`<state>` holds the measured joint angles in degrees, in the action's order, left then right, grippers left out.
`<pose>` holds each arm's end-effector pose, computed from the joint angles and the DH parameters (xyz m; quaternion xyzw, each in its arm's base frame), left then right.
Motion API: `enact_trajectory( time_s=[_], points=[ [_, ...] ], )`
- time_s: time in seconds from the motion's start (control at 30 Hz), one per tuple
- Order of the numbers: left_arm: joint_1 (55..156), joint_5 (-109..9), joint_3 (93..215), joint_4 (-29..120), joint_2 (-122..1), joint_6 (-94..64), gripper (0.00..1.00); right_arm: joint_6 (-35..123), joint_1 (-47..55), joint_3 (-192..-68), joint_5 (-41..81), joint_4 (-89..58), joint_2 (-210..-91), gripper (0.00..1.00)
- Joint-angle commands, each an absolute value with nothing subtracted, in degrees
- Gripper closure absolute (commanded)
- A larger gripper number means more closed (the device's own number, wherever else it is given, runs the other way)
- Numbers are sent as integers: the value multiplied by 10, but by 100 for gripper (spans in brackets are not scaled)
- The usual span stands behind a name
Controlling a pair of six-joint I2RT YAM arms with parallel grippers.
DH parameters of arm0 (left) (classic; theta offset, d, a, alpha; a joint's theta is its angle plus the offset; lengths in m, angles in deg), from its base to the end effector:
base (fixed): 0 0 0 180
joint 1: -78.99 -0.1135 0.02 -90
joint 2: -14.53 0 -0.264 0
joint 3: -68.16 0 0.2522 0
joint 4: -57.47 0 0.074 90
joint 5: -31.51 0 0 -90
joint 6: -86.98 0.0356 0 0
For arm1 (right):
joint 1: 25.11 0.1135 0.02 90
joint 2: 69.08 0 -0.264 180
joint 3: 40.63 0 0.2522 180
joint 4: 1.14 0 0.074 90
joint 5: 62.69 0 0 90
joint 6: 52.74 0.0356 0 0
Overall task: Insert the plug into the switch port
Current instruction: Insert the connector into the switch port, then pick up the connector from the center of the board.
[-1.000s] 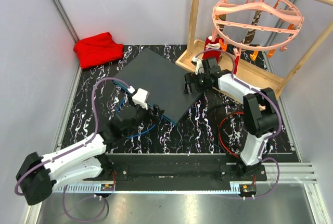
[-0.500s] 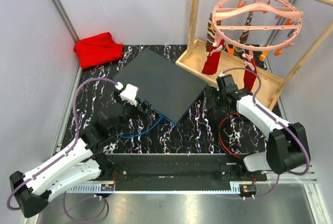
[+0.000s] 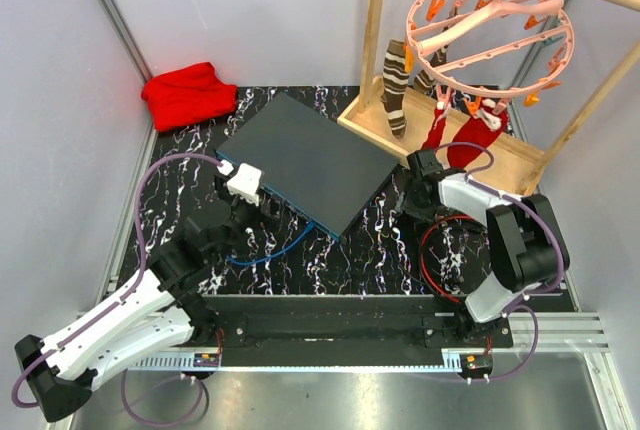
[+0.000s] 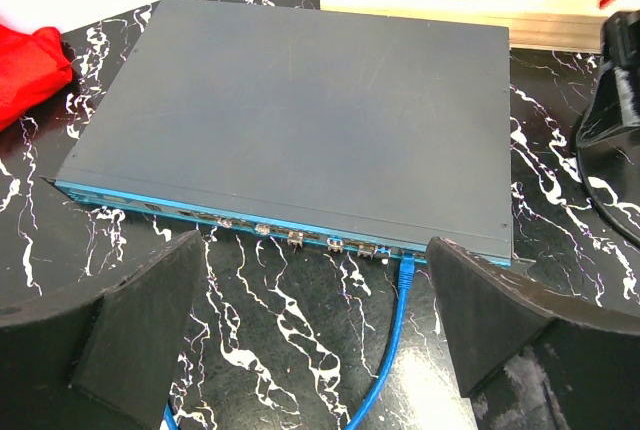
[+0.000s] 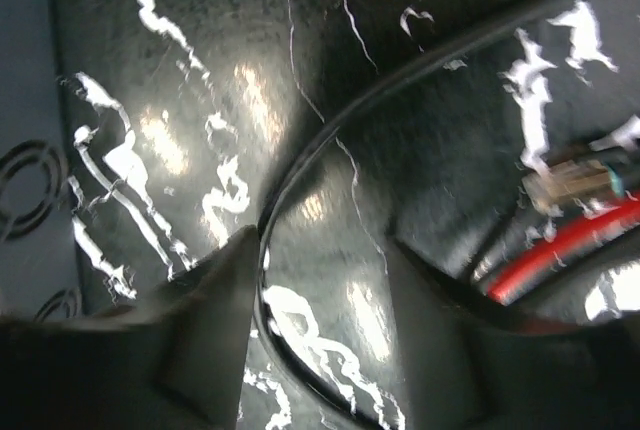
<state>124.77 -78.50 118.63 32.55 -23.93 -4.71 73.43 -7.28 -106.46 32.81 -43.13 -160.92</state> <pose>0.1236 -0.1095 0.3062 0.1887 0.7545 -0.1226 0.6164 0.2830 0.0874 0.1653 0.1653 0.9665 0.0446 0.1912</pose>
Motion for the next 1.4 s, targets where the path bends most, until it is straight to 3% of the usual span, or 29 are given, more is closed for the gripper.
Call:
enact_trajectory(
  time_s=[0.0,0.17,0.27,0.47,0.5,0.7,0.93,1.17,1.37],
  points=[
    [1246,-785,1194,329,-234,-40,1,744,-74,-1093,323,-385,-1647,48],
    [1246,-783,1195,326,-232,-40,1,738,-71,-1085,282,-385,-1678,65],
    [1245,-778,1195,327,-230,-40,1,741,-67,-1077,280,-386,-1686,66],
    [1246,-769,1196,327,-235,-43,1,733,-40,-1074,284,-406,-1680,98],
    [1245,-767,1196,327,-236,-44,1,734,-36,-1071,281,-413,-1671,100],
    [1246,-762,1198,338,-244,-70,1,739,31,-1062,275,-450,-1548,100],
    [1244,-812,1253,348,-313,-205,1,724,156,-1064,255,-431,-1465,100],
    [1229,-812,1320,347,-388,-266,1,693,271,-1019,255,-288,-1427,100],
    [1207,-751,1327,343,-422,-340,3,643,303,-983,229,-167,-1408,100]
  ],
)
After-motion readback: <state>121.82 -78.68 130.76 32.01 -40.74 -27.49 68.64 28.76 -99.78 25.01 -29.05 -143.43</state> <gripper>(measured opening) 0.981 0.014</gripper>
